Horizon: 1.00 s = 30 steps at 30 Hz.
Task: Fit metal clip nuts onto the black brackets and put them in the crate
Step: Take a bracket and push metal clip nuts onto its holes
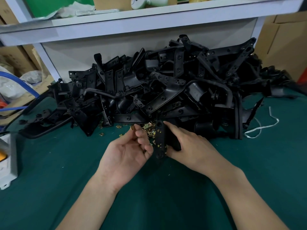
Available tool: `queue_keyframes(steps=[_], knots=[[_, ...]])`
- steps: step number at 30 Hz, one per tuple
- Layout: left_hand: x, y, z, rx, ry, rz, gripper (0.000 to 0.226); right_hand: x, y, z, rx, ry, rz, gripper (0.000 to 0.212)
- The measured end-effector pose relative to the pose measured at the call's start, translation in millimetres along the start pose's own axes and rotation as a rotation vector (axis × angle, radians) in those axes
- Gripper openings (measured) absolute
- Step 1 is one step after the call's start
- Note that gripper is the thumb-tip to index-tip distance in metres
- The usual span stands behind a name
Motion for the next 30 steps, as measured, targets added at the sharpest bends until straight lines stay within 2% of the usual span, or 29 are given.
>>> queue_keyframes(steps=[3,9,13,17,21,24,30], knots=[[-5,2,-1,0.01,0.029,-0.052,0.019,0,0,0,0.004,0.0,0.005,0.077],[-2,0,4,-0.033,0.027,-0.028,0.017,0,1,-1,0.006,-0.004,0.013,0.077],[5,-2,13,-0.131,-0.021,0.076,0.024,1,1,-1,0.011,0.0,0.016,0.078],[11,-1,20,-0.221,-0.12,0.21,0.008,1,2,-2,0.019,-0.01,0.019,0.078],[15,0,18,-0.252,-0.215,0.329,0.007,2,1,-3,0.031,-0.009,0.024,0.076],[13,1,17,-0.271,-0.268,0.385,0.02,2,0,-4,0.042,-0.007,0.029,0.076],[7,4,15,-0.292,-0.509,0.446,0.011,0,0,-5,0.067,-0.011,0.017,0.078]])
Point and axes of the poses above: each hand's wrist, its own y-axis away from the middle knuckle, its own x-axis out of the back of the hand, z = x × y, the point moved 7 cm from there along -y, towards the middle knuckle, and after that the axes turned 9 degrees about x, right-handed, at the moved point
